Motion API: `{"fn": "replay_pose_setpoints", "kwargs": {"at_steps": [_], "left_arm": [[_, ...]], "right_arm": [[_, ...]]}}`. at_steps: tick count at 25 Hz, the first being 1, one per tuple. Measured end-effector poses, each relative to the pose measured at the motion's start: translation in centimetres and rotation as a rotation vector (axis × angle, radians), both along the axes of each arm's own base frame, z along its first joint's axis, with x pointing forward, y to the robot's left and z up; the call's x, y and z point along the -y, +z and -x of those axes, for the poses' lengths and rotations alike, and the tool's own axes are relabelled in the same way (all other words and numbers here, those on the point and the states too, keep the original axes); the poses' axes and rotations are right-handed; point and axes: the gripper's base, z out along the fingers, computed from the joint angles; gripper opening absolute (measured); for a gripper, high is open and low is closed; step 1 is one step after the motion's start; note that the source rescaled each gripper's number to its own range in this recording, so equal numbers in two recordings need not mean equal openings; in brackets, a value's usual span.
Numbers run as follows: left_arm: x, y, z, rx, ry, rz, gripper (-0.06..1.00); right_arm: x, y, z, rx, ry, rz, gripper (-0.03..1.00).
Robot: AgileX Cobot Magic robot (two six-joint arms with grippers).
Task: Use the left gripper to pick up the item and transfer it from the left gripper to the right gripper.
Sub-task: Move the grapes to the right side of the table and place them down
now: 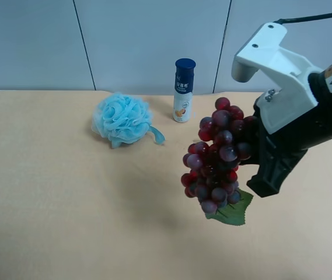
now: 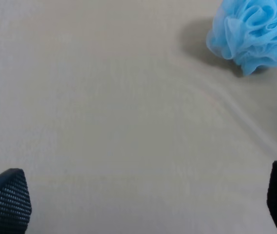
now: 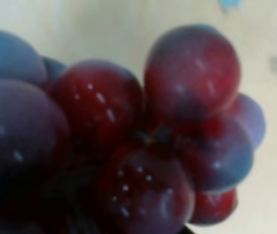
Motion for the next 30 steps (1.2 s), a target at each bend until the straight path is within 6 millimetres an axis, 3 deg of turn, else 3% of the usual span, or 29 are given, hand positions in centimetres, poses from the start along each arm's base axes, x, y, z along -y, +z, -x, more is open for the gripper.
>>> {"fn": "replay_pose_setpoints", "kwargs": {"at_steps": [14, 22, 30], "left_arm": [[0.0, 0.0, 0.0, 0.0, 0.0, 0.0, 1.0], [0.0, 0.0, 0.0, 0.0, 0.0, 0.0, 1.0], [0.0, 0.0, 0.0, 0.0, 0.0, 0.0, 1.0]], "right_arm": [[4.7, 1.5, 1.0, 0.09, -0.239, 0.208, 0.0], [7.0, -0.1, -0.6, 0.082, -0.411, 0.159, 0.0], [7.4, -2.9, -4.6, 0.021, -0.545, 0.108, 0.0]]}}
